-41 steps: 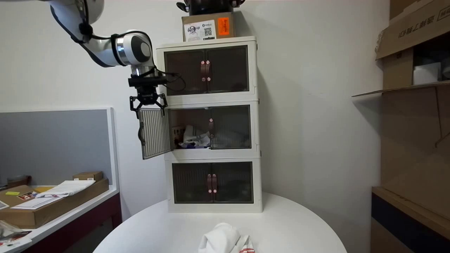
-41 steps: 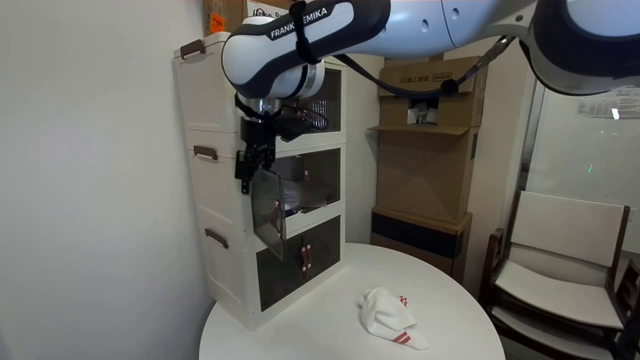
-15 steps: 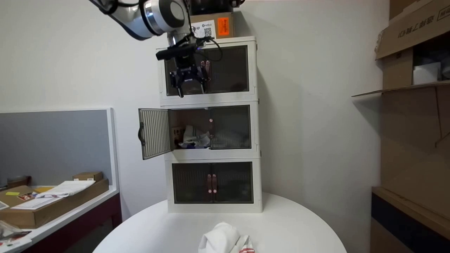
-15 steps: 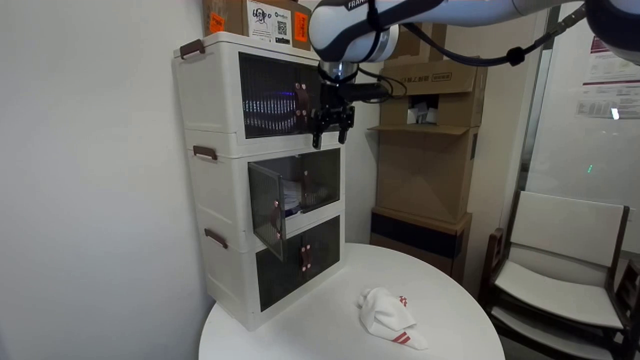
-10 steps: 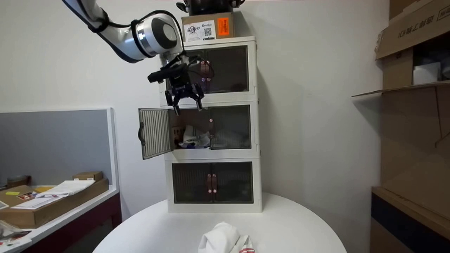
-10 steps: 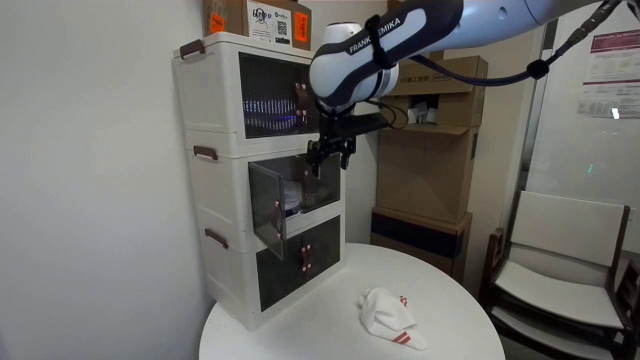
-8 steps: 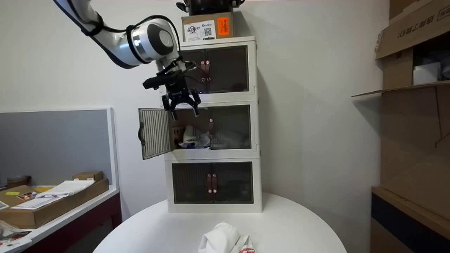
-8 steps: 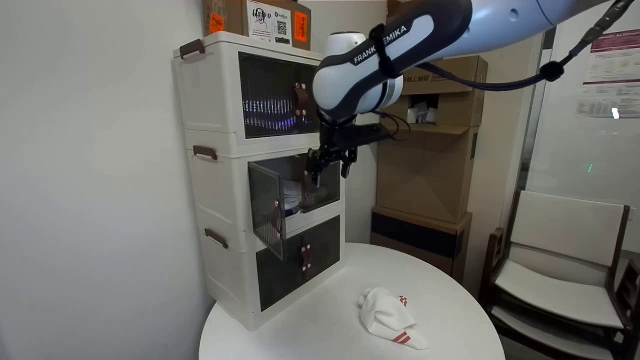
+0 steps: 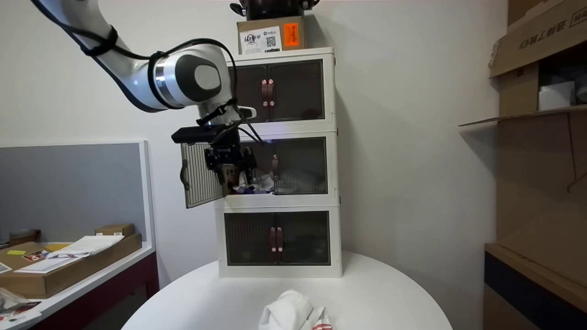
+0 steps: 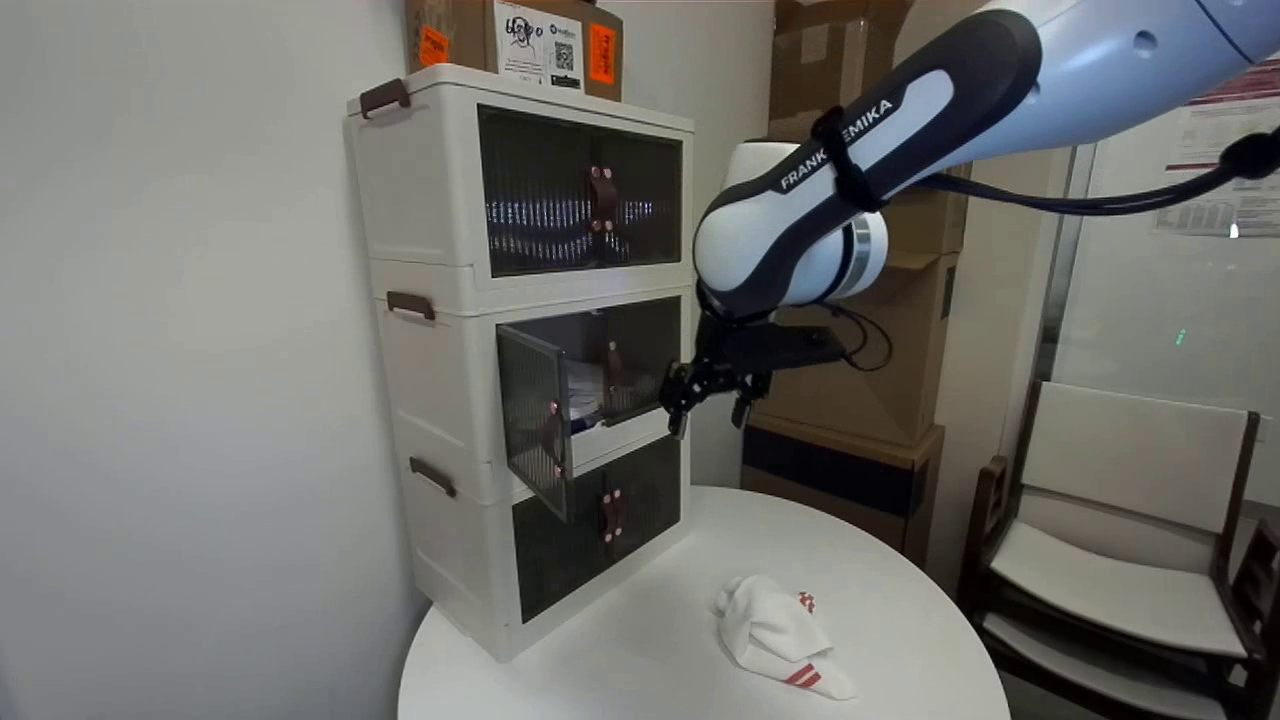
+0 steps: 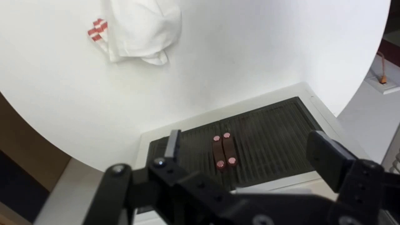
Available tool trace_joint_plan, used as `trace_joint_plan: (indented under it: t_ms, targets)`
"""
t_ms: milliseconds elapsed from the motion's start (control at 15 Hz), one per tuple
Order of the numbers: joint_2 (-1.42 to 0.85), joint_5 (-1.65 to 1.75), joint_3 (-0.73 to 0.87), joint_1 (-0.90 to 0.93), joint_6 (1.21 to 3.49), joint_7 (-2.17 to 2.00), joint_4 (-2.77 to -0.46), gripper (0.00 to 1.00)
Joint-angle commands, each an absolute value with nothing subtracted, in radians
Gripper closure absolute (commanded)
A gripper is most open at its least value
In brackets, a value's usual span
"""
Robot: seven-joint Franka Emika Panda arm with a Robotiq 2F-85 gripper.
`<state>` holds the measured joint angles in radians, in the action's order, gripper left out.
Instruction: Open the drawer
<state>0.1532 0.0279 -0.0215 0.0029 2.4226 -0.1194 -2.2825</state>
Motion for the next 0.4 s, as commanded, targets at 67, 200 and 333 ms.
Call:
trace_joint_plan:
  t_ms: [67, 200, 333]
  targets:
    - [0.173, 0.027, -0.009, -0.011, 2.421, -0.116, -2.323, 0.00]
    - [0.171, 0.028, -0.010, -0.011, 2.421, -0.116, -2.321, 0.00]
    - [0.171, 0.028, -0.014, -0.009, 2.421, -0.116, -2.319, 0.00]
